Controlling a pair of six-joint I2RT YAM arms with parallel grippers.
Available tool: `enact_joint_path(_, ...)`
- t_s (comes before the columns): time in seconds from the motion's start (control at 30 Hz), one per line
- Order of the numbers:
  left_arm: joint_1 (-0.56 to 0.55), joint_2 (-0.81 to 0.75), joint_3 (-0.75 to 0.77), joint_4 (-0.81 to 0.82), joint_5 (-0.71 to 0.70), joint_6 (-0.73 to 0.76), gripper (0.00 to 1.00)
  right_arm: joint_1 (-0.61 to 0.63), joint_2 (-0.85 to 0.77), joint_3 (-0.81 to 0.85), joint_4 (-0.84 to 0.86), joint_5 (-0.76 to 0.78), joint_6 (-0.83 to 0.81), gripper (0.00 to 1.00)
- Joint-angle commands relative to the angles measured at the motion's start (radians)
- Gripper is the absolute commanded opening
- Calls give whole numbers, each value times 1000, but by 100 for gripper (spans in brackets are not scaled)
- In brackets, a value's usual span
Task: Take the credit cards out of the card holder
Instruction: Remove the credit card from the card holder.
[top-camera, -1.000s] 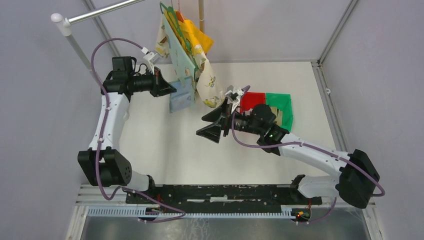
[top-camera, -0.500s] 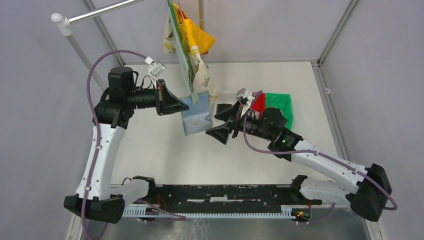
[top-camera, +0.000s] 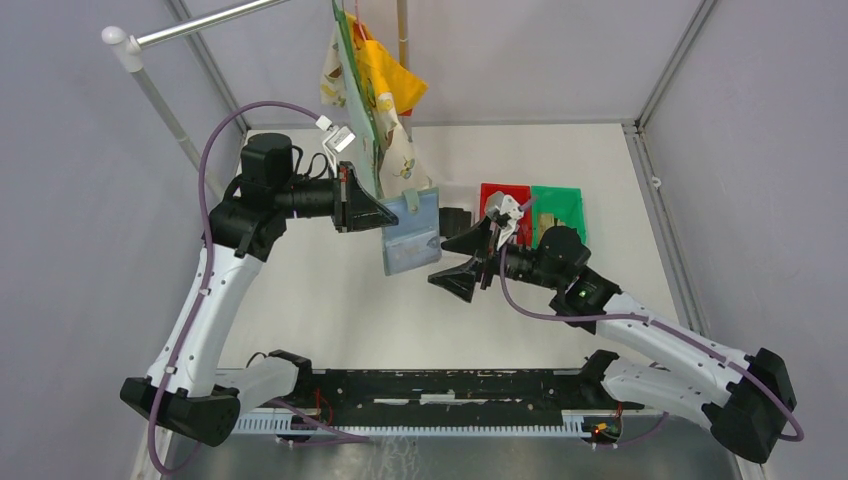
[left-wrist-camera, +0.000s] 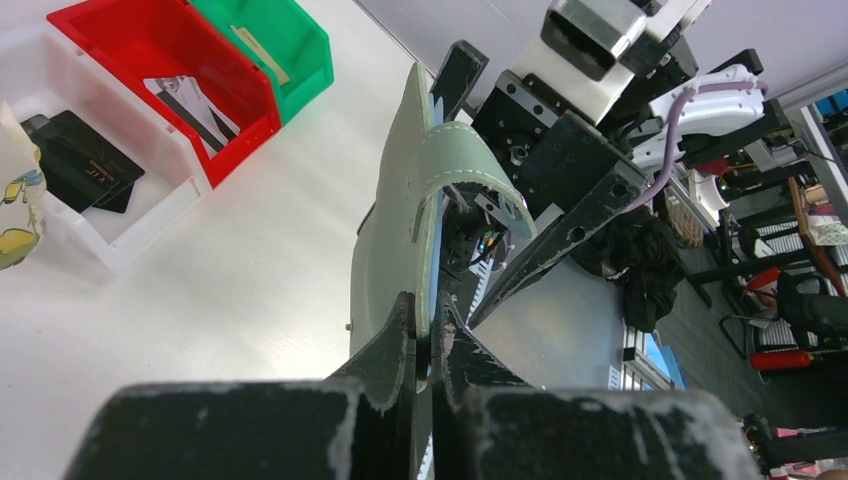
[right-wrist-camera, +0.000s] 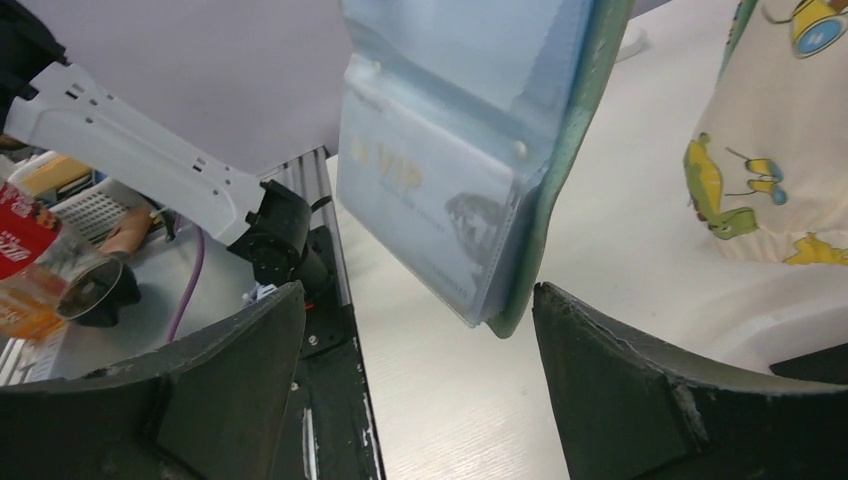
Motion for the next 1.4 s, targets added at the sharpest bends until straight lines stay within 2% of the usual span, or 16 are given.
enact_joint_path(0.0, -7, -7, 49, 65, 25, -63, 2, -19, -34, -50, 151, -118, 41, 85)
enact_joint_path(0.17, -7, -13, 39, 69, 48, -81, 2, -46, -35, -117, 249, -96, 111, 80)
enact_joint_path(0.23, -8, -17, 35, 69, 58, -77, 2, -71, -10, -133, 265, -77, 159, 82)
enact_joint_path(0.4, -8, -21, 24, 69, 66, -74, 2, -109, 49, -214, 523, -162, 336, 88)
enact_joint_path(0.53, -8, -22, 19, 86, 80, -89, 2, -113, 95, -210, 594, -192, 390, 93)
enact_joint_path(0.67, -8, -15, 25, 95, 106, -99, 2, -114, 140, -199, 655, -197, 438, 93)
enact_joint_path(0.77, -9, -11, 24, 100, 126, -107, 2, -116, 163, -207, 716, -191, 465, 87)
enact_joint_path(0.9, -10, -10, 28, 107, 143, -112, 2, -122, 186, -212, 754, -189, 485, 75)
enact_joint_path(1.1, -10, -11, 25, 122, 157, -135, 2, -132, 206, -244, 888, -197, 550, 48)
enact_joint_path(1.17, -10, -11, 26, 123, 158, -136, 2, -133, 210, -252, 931, -200, 572, 44)
enact_joint_path(1.37, -10, -14, 23, 145, 161, -158, 2, -132, 211, -278, 982, -199, 597, 43)
